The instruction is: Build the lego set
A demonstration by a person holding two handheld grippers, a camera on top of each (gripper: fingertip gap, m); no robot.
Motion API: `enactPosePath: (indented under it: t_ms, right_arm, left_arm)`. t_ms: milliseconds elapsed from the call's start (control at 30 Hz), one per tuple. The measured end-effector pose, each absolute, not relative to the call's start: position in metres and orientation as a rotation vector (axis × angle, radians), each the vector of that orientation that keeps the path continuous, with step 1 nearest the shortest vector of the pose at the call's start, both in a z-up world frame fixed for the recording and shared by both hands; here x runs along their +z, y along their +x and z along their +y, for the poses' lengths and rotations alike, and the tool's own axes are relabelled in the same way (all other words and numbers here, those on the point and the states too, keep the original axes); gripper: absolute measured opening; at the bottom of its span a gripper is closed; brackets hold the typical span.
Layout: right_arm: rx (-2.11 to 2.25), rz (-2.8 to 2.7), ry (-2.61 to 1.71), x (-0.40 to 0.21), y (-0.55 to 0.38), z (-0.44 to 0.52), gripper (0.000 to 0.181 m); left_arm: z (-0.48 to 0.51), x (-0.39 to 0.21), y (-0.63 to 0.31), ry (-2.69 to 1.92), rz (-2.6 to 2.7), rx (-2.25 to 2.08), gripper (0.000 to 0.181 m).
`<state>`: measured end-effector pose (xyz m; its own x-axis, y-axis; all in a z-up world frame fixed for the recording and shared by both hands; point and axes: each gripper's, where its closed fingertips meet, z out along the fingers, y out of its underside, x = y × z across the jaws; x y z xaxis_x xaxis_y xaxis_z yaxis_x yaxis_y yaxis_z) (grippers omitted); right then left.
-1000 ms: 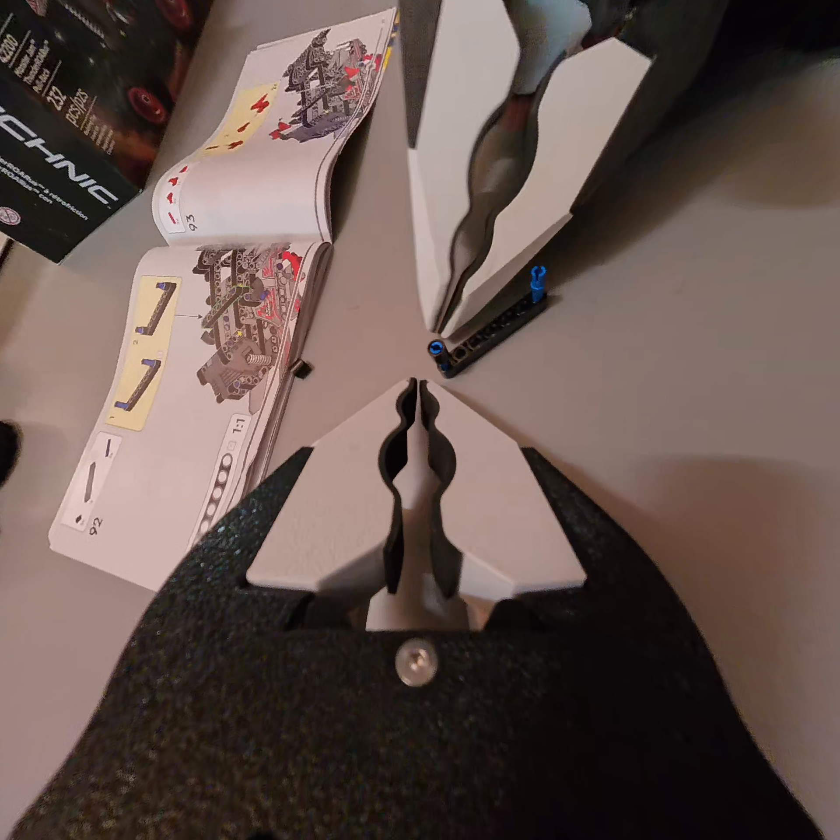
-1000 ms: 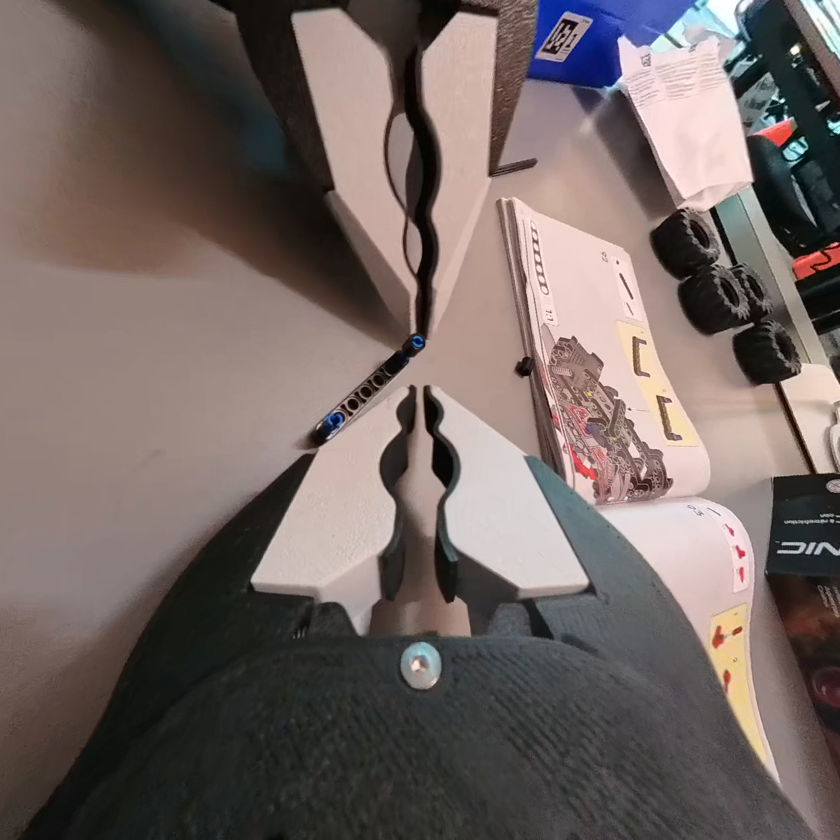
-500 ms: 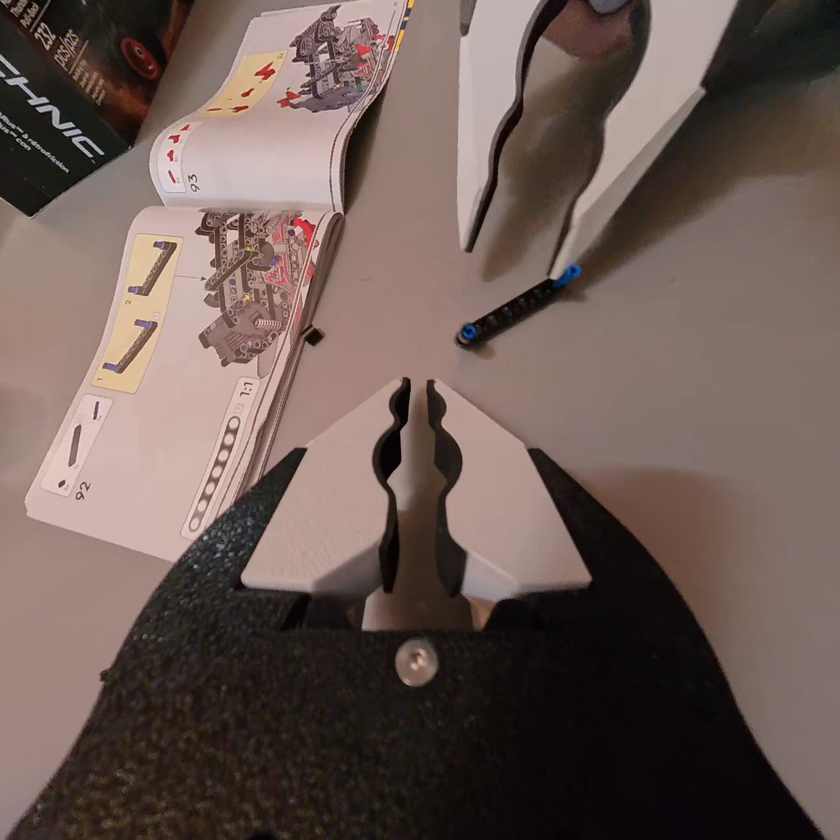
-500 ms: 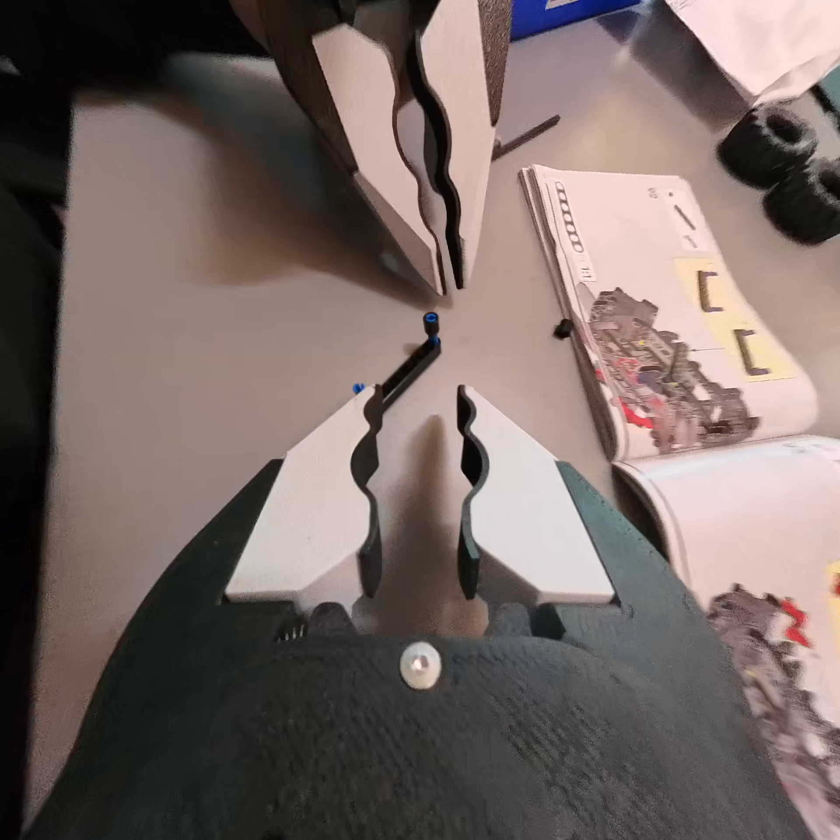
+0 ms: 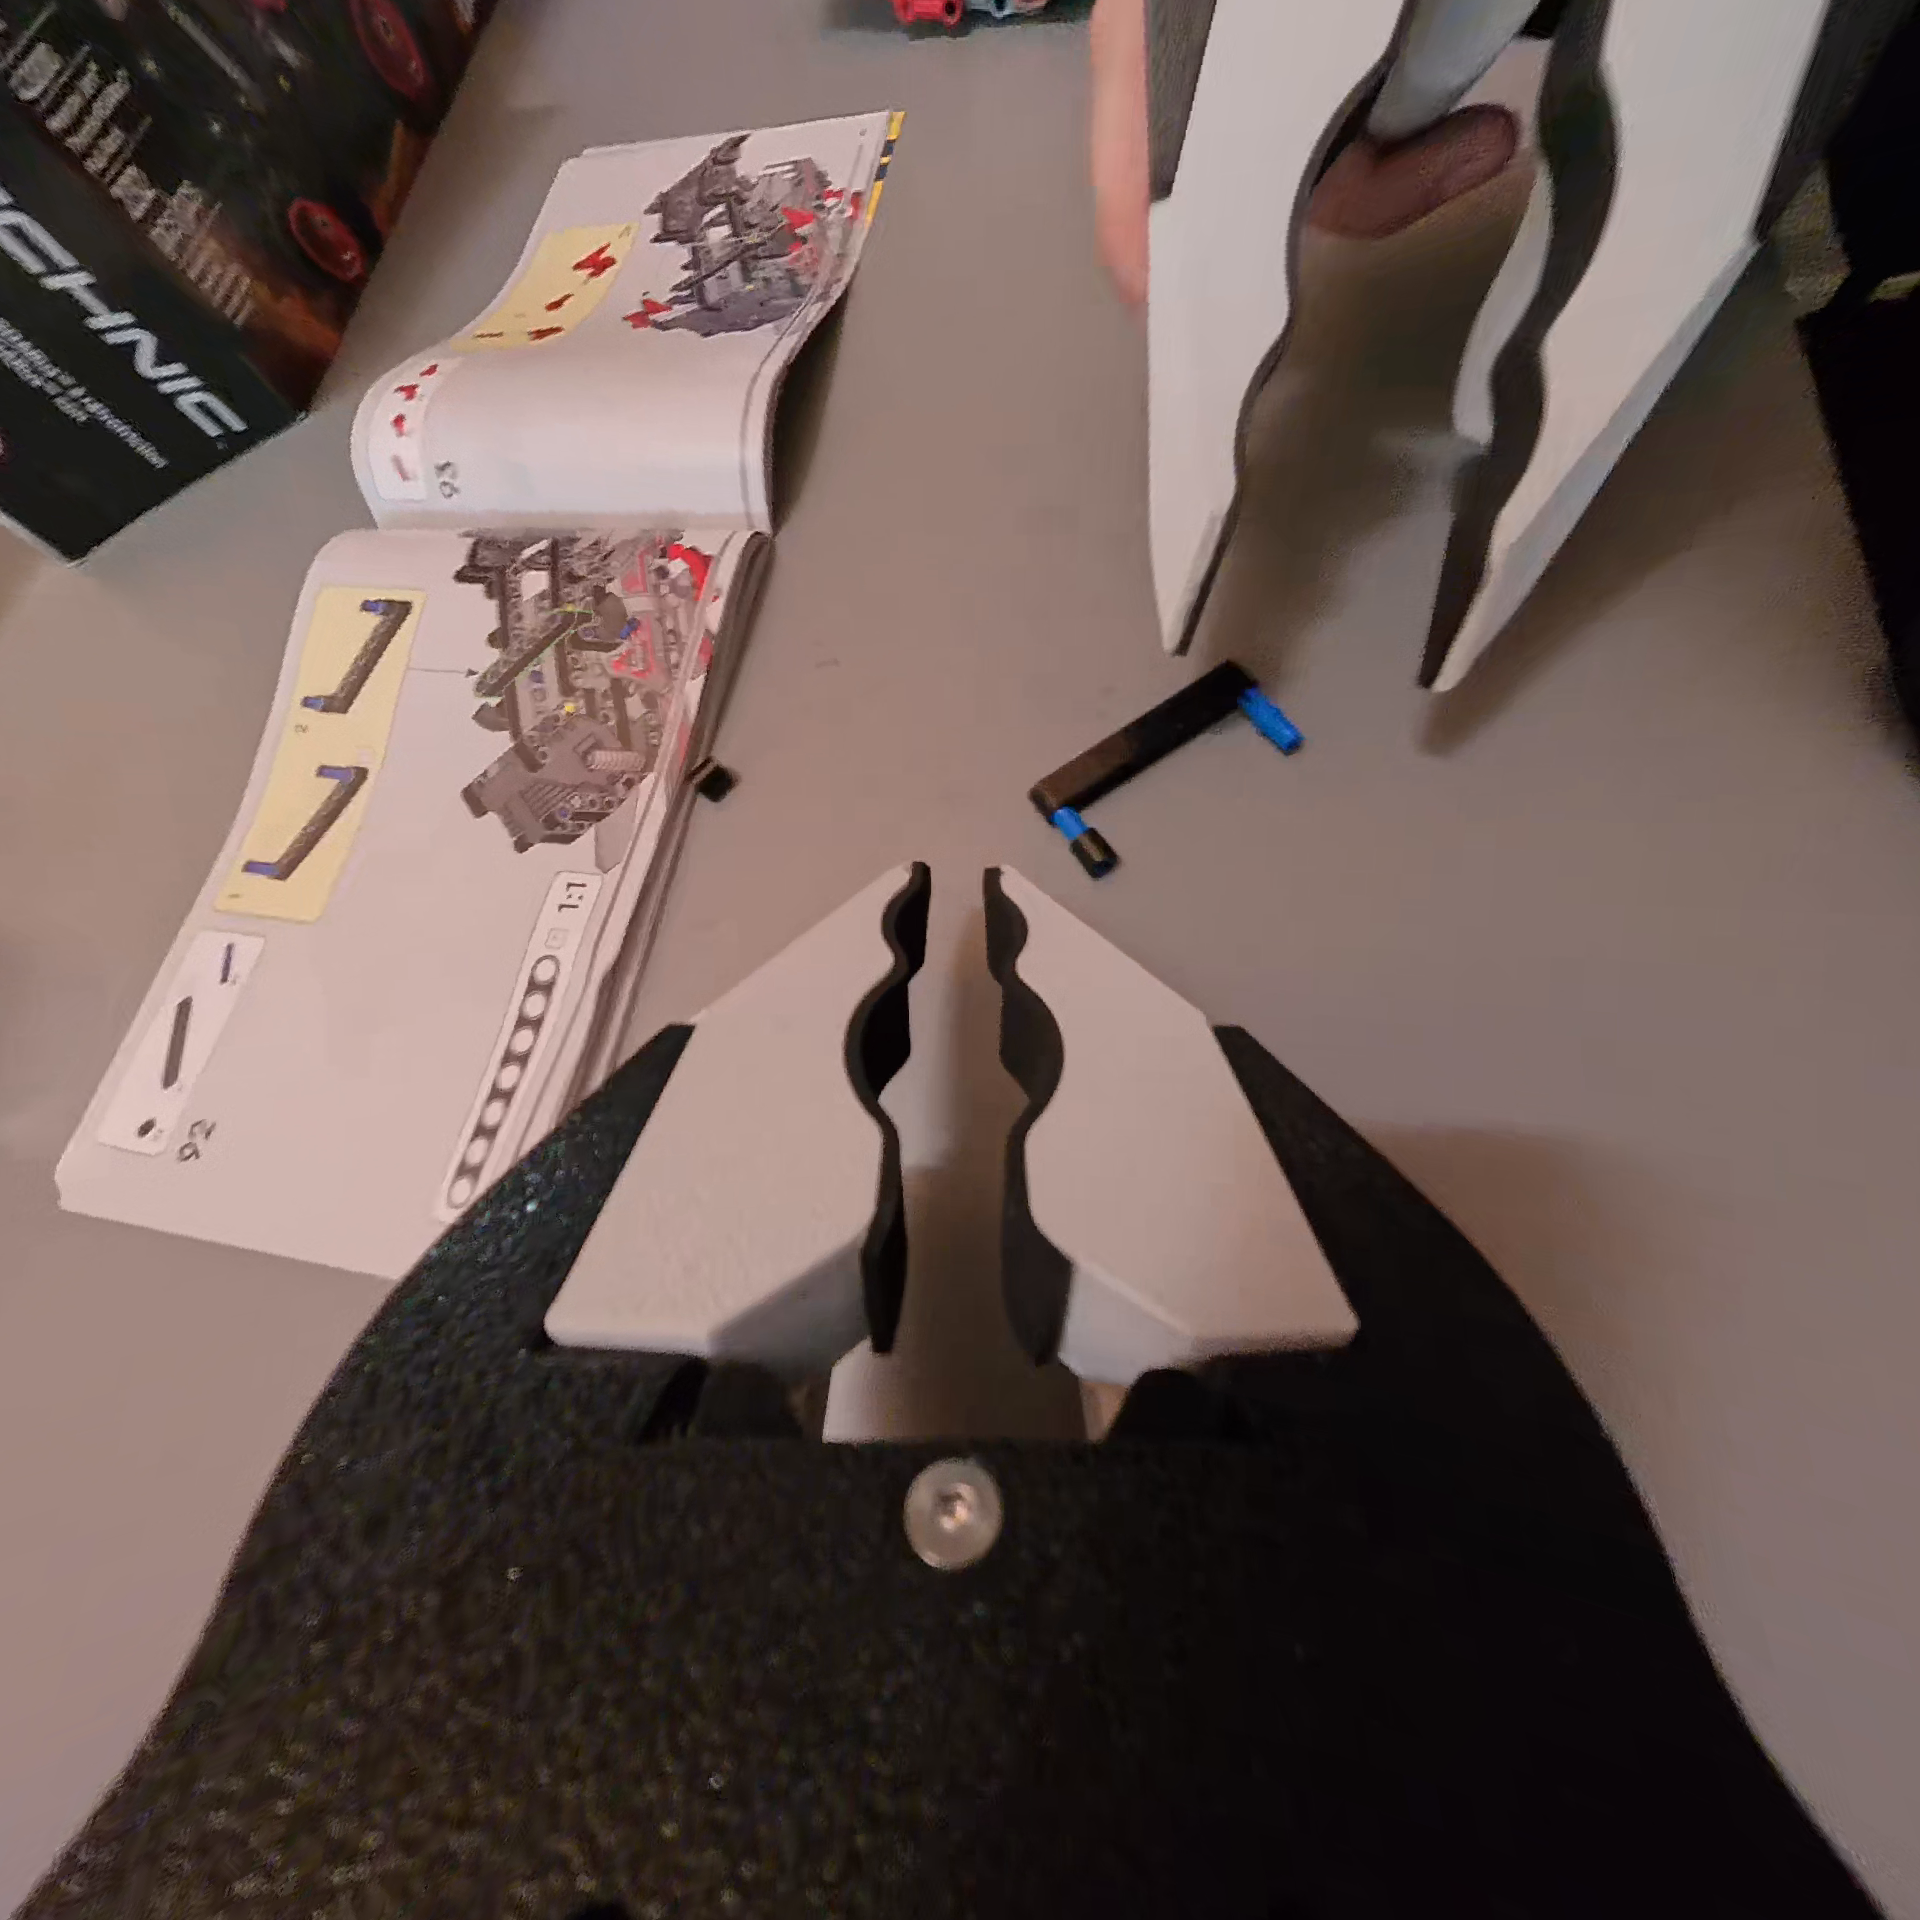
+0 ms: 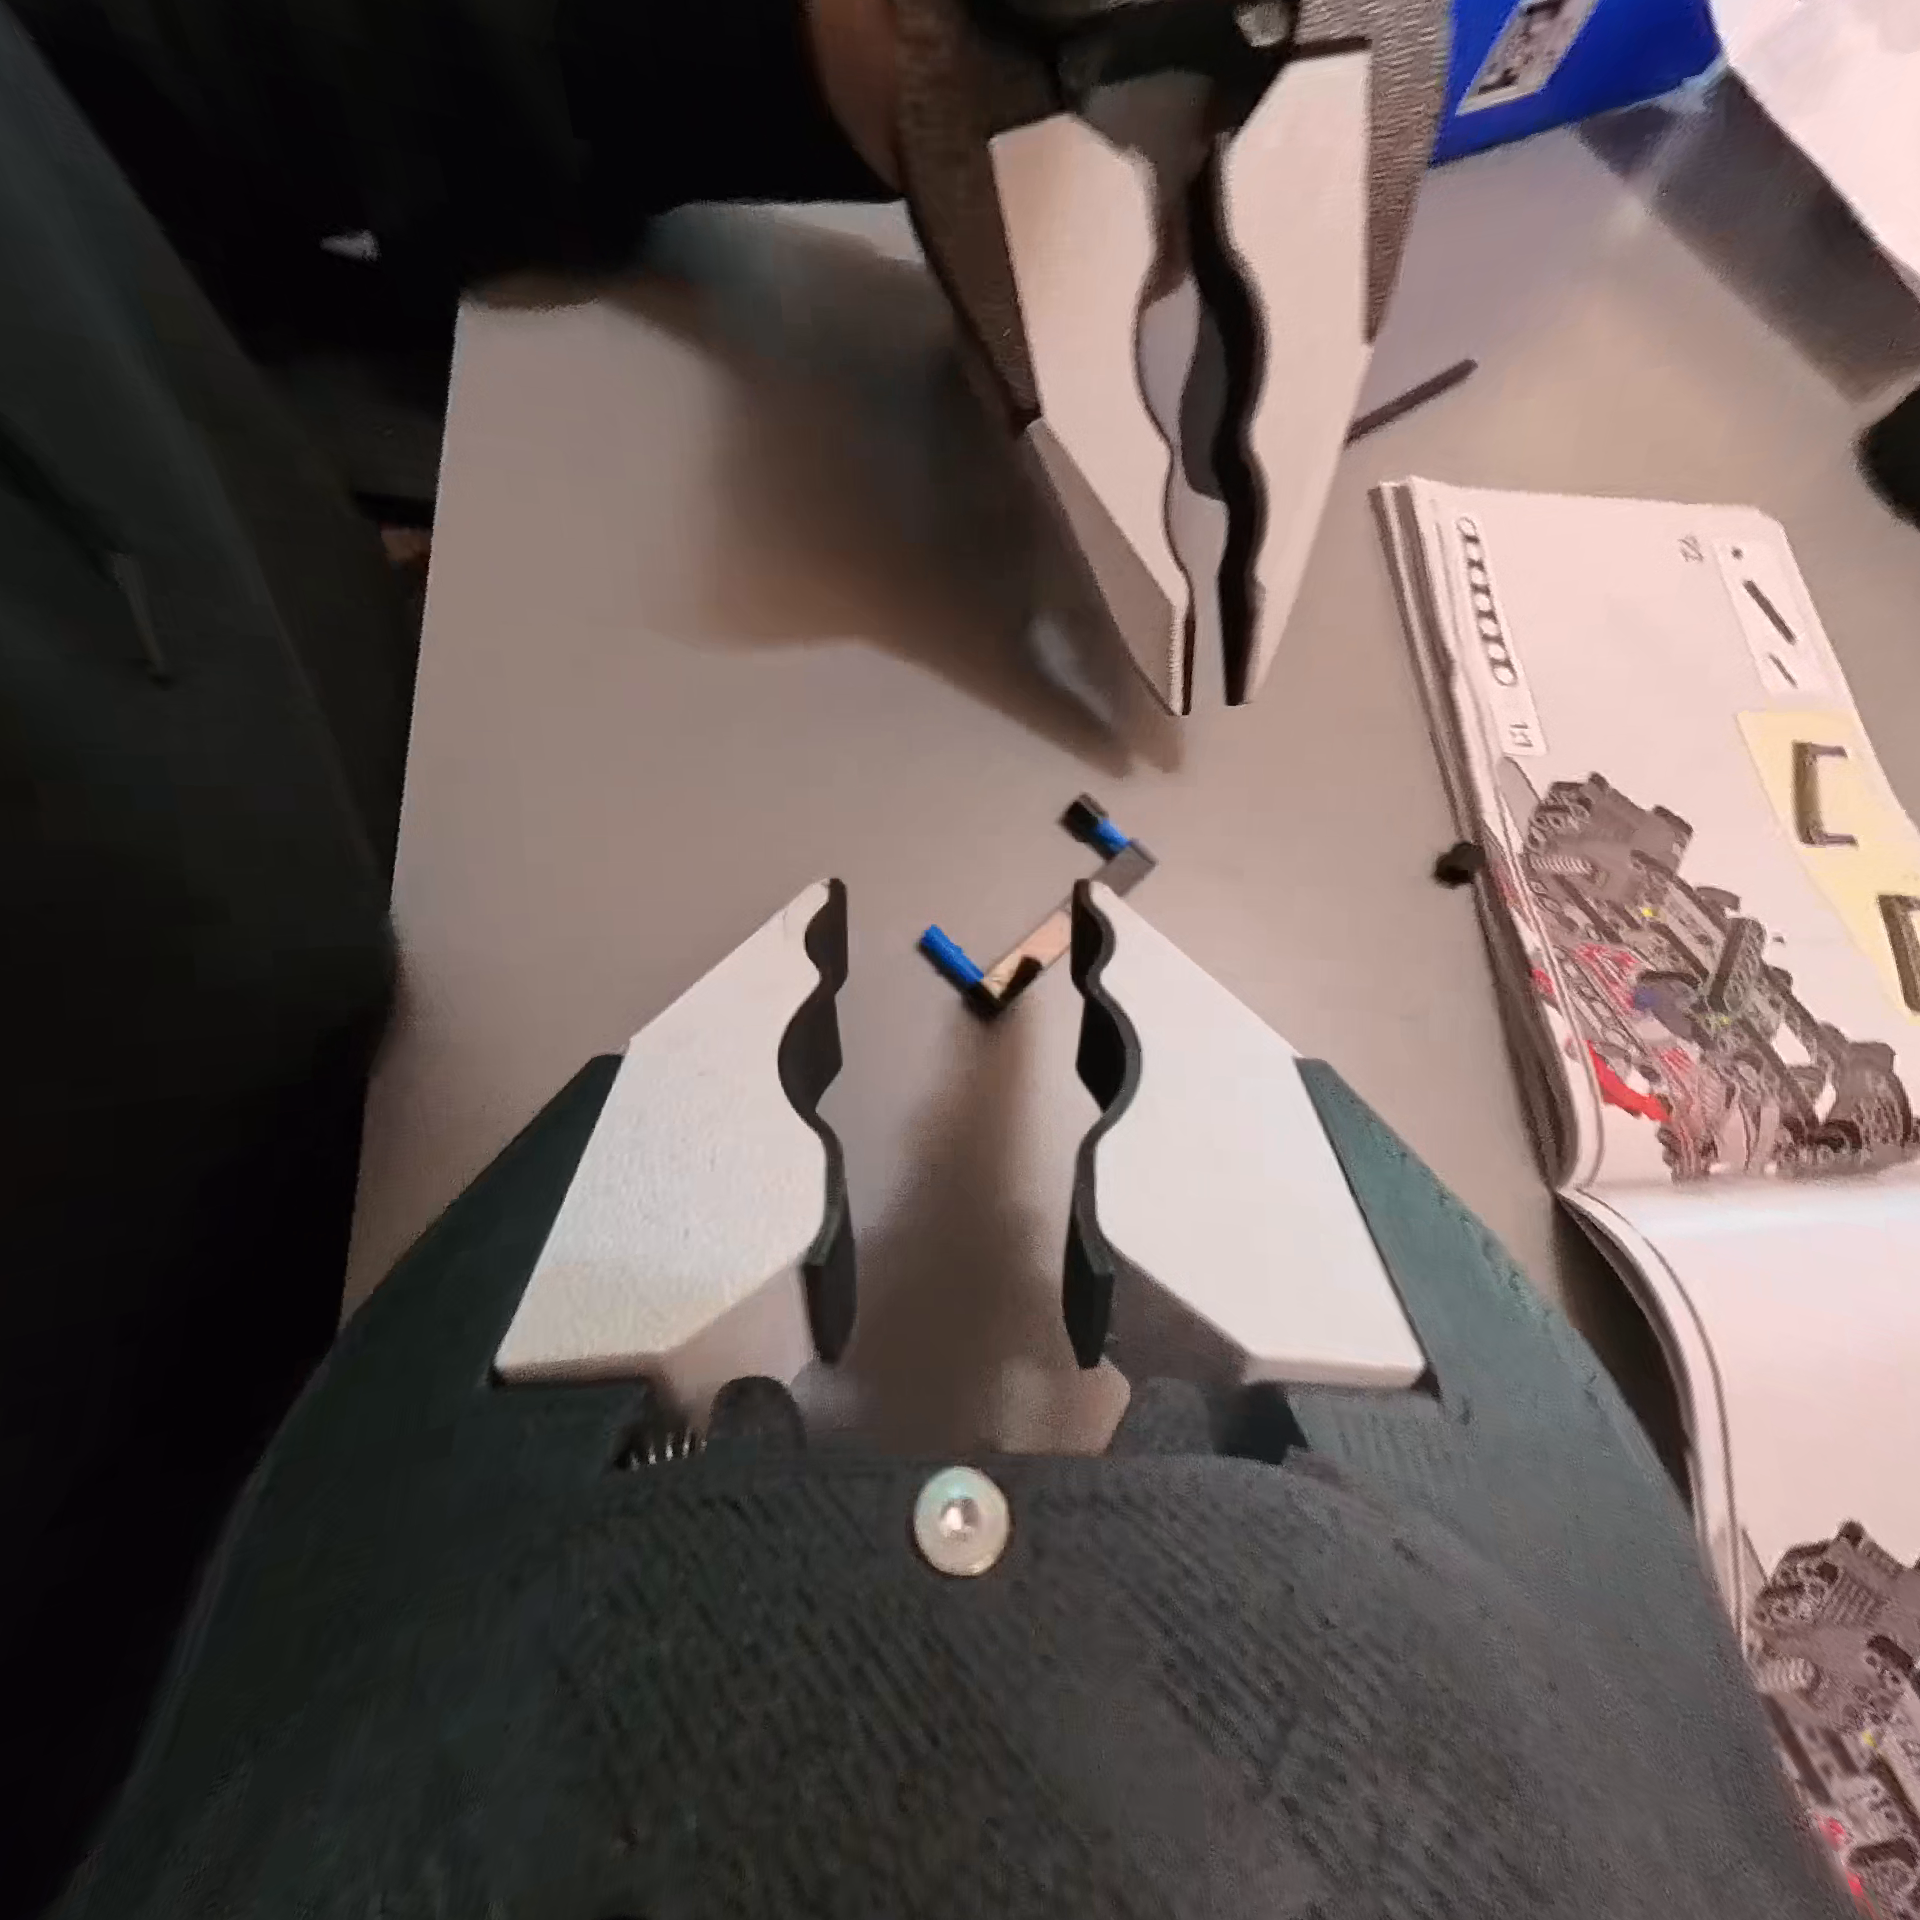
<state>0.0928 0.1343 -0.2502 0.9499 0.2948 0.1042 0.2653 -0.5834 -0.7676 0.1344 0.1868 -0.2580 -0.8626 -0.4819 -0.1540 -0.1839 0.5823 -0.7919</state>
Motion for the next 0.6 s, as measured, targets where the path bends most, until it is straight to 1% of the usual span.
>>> enactPosePath:
  t_ms: [33,67,133,233,333,500,600]
  right_arm:
    - [0.028,-0.428,-2.23,-0.255,0.089,0.133,0.04]
    - [-0.009,-0.449,-2.237,-0.258,0.089,0.133,0.04]
    - [-0.1,-0.473,-2.255,-0.264,0.095,0.131,0.033]
    - [-0.143,-0.505,-2.269,-0.268,0.099,0.13,0.031]
    - [-0.112,-0.558,-2.26,-0.271,0.094,0.129,0.026]
    - [-0.211,-0.666,-2.251,-0.269,0.093,0.129,0.025]
    - [-0.247,-0.709,-2.232,-0.27,0.092,0.132,0.017]
  left_arm:
    - [0.184,-0.258,0.131,-0.522,2.475,-1.195,0.01]
    - [0.183,-0.258,0.128,-0.511,2.478,-1.211,0.013]
    - [0.18,-0.26,0.124,-0.483,2.492,-1.224,0.014]
    - [0.177,-0.264,0.119,-0.458,2.531,-1.207,0.02]
    - [0.175,-0.27,0.117,-0.482,2.573,-1.174,0.02]
    - [0.17,-0.278,0.115,-0.545,2.623,-1.138,0.019]
    - [0.167,-0.278,0.117,-0.607,2.622,-1.142,0.018]
